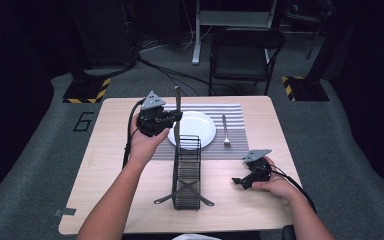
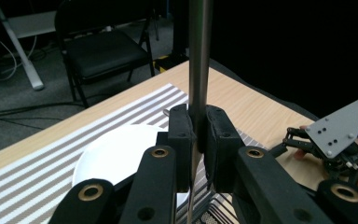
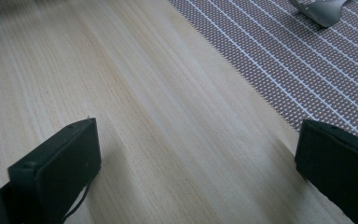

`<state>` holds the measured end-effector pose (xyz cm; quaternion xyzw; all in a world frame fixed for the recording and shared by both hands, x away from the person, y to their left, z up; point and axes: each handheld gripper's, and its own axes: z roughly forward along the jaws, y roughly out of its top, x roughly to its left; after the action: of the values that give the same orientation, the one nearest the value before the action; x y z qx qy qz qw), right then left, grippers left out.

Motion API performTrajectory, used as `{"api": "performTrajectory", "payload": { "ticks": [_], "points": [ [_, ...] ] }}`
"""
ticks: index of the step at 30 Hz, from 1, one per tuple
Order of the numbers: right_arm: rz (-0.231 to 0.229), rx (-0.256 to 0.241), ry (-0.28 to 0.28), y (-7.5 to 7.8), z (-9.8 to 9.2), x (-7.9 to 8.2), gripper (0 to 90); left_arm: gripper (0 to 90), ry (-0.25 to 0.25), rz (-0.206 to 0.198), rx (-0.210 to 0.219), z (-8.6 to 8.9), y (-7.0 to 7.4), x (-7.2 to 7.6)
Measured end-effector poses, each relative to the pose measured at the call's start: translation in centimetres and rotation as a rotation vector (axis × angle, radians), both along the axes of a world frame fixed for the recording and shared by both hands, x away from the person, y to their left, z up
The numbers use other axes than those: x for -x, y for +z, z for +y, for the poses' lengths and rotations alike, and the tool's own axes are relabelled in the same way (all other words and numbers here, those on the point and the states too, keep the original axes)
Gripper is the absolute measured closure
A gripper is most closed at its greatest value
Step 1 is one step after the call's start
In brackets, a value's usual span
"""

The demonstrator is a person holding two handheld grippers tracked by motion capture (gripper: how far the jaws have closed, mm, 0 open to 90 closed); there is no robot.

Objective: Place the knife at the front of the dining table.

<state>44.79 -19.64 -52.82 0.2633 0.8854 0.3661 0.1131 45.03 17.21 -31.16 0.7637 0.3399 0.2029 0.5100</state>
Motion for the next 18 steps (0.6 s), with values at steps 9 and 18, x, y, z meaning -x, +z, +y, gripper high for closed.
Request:
{"api": "performTrajectory", "payload": {
  "ticks": [9,18],
  "points": [
    [0.000,0.000,0.000,0.0,0.0,0.0,0.0,82.3,0.028,-0.030,0.011,1.3,1.1,0.1],
    [-0.004,0.001,0.004,0.0,0.0,0.0,0.0,82.4,0.069,-0.030,0.019,2.6,0.9,-0.3]
  ]
}}
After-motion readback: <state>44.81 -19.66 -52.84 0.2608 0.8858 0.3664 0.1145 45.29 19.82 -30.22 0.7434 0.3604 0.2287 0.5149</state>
